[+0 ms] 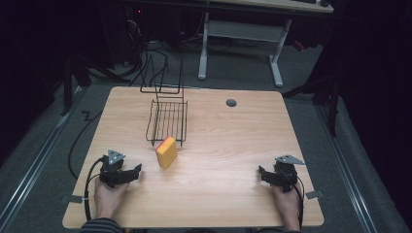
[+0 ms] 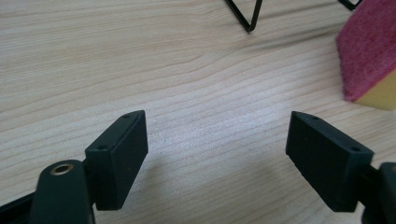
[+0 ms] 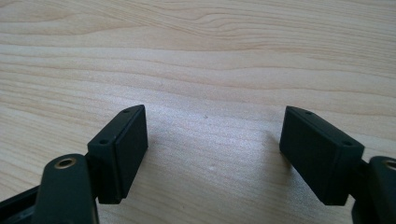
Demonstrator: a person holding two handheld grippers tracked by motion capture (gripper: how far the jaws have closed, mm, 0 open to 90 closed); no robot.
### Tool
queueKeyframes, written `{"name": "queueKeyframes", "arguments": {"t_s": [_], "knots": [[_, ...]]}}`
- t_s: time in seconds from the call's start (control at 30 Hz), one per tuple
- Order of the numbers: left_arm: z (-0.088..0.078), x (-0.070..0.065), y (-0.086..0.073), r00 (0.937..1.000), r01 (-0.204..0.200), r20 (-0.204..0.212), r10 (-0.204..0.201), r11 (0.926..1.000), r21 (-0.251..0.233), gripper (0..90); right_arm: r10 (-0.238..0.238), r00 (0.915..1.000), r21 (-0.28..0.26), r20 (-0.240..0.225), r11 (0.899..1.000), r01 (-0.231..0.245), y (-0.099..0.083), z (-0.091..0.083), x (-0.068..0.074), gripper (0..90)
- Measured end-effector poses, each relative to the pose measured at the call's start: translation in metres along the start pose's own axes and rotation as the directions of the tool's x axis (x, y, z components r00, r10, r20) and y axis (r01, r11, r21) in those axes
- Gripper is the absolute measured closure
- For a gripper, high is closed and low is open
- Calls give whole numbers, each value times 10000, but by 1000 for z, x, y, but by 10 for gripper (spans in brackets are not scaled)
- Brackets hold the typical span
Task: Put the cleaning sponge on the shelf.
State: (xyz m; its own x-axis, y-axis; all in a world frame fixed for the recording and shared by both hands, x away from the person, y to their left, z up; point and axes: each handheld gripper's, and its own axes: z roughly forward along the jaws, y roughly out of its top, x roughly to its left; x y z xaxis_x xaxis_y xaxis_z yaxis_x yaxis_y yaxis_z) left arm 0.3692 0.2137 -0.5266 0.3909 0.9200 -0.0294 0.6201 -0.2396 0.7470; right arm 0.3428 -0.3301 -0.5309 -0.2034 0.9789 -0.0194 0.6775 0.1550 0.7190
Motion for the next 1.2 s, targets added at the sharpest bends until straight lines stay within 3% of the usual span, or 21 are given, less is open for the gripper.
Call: {"name": "queueKeyframes", "arguments": {"t_s": [0.73,1.07,1.2], "knots": [[-25,1,-3,9996,153,260,-141,9988,-475,215,9,10000,16,-10,10000,-9,0,0,0,236],[-39,-7,-2,9991,96,411,-61,9963,-854,210,11,10000,14,-13,10000,-11,0,0,0,236],[-43,-13,1,9987,-103,489,147,9959,-894,207,8,10000,16,-14,10000,-8,0,0,0,236]]}}
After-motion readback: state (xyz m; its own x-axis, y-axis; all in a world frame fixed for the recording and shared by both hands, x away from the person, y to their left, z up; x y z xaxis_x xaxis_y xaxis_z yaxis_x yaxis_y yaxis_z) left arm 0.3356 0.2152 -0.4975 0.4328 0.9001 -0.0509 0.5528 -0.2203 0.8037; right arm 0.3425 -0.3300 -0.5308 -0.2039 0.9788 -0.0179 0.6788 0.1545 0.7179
